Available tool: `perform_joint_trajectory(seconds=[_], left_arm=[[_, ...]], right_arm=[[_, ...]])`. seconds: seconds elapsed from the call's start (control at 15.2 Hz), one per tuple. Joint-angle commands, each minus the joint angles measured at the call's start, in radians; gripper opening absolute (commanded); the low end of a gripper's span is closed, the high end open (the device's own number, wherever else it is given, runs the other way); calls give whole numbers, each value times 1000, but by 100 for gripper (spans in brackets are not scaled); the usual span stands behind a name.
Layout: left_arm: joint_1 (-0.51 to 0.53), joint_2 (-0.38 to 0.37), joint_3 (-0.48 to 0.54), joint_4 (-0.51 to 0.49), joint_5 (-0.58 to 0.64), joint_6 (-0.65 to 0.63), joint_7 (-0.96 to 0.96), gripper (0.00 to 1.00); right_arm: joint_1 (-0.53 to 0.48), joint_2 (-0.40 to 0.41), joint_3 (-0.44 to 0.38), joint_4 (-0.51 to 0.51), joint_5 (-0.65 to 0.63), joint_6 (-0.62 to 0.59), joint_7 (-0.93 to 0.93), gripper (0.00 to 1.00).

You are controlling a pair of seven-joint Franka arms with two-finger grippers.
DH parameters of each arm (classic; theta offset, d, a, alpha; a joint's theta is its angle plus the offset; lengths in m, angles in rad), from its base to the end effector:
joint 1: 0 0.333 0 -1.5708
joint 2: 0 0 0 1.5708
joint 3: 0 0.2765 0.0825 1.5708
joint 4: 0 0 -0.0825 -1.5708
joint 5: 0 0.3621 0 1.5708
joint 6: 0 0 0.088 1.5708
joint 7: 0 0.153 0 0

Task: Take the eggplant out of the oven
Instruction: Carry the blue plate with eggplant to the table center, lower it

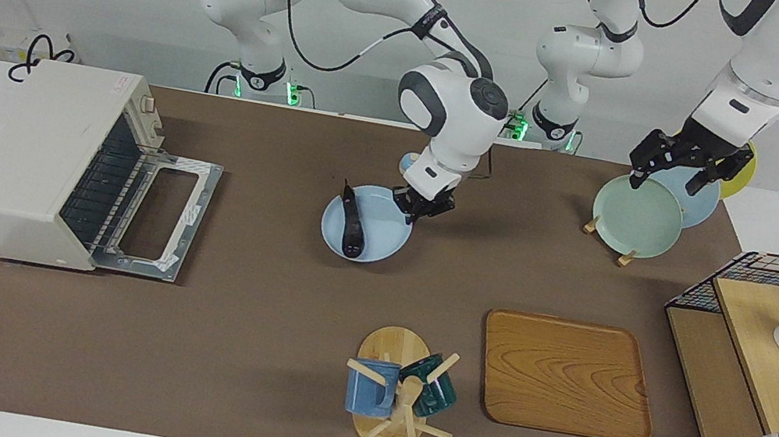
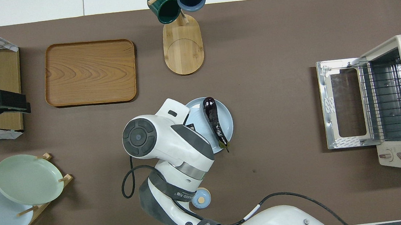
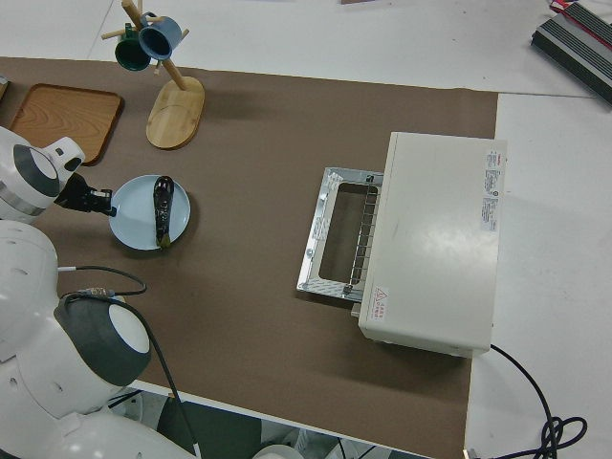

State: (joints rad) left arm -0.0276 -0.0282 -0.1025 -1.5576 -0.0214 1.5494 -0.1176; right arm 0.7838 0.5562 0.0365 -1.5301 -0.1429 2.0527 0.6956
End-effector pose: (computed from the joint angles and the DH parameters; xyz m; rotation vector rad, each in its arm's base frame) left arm 0.5192 -0.0719 0.5579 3.1206 -0.0205 0.0272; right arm 0.4582 0.4683 0.2625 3.0276 0.2853 0.0747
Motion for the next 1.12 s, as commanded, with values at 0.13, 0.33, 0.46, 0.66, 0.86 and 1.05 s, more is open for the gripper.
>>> perform_joint_trajectory(seconds=[0.13,0.33,0.46,0.66,0.86,1.05], left_arm=[[17,-12,-9,-15,-22,18,-4,100],[17,-12,-9,-15,-23,20,-2,100],[17,-12,-9,-15,-23,21,-2,100],[12,-12,-11,-16,-23,23,1,100],[3,-12,-14,-27,-23,32,6,100],[-28,-13,-19,-55,-40,60,-7,100]], right_arm=[[-7,36,5,19,17,78,57,20],[-15,25,3,33,2,52,55,44],[-49,-11,3,88,5,-29,12,47],[-121,-119,2,68,11,-143,-63,38],[-226,-218,-4,-1,3,-229,-246,12],[-343,-295,-4,-106,2,-250,-321,0]])
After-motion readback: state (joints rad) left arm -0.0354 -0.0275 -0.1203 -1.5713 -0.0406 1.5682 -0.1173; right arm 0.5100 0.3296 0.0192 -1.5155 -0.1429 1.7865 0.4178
